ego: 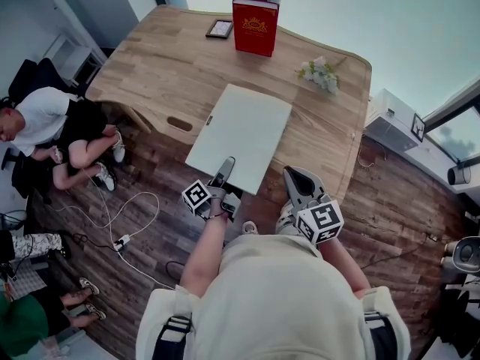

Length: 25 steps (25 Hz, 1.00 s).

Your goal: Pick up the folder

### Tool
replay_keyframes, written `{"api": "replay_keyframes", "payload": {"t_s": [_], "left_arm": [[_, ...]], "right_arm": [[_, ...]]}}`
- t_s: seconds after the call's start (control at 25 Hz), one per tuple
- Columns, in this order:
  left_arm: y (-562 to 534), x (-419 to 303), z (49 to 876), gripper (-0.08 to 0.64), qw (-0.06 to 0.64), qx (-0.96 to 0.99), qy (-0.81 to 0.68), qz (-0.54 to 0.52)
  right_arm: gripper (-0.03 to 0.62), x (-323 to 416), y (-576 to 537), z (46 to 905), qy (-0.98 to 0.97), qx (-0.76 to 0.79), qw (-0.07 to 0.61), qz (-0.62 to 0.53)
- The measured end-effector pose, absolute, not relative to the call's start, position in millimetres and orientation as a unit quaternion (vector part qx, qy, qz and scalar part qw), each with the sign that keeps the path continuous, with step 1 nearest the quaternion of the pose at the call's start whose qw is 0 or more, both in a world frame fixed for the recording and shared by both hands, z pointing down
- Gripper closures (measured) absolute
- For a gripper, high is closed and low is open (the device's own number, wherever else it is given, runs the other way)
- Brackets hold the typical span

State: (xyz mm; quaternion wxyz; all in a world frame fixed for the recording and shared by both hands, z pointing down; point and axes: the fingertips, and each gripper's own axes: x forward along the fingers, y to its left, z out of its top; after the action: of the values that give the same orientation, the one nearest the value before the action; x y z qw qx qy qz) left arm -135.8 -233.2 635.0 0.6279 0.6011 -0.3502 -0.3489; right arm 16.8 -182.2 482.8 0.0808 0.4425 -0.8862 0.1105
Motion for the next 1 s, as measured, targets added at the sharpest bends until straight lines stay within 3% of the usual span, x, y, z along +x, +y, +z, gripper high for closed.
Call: {"api": "replay_keyframes", "payload": {"t_s": [1.0], "left_arm": [[-191.7,-172.3,545.7,0.284,0.594,0.607,-0.321,-0.418]], "right_arm": [[0.574,14.5,-181.4,479.9,-0.885,0.448,0.051,0.114]]}}
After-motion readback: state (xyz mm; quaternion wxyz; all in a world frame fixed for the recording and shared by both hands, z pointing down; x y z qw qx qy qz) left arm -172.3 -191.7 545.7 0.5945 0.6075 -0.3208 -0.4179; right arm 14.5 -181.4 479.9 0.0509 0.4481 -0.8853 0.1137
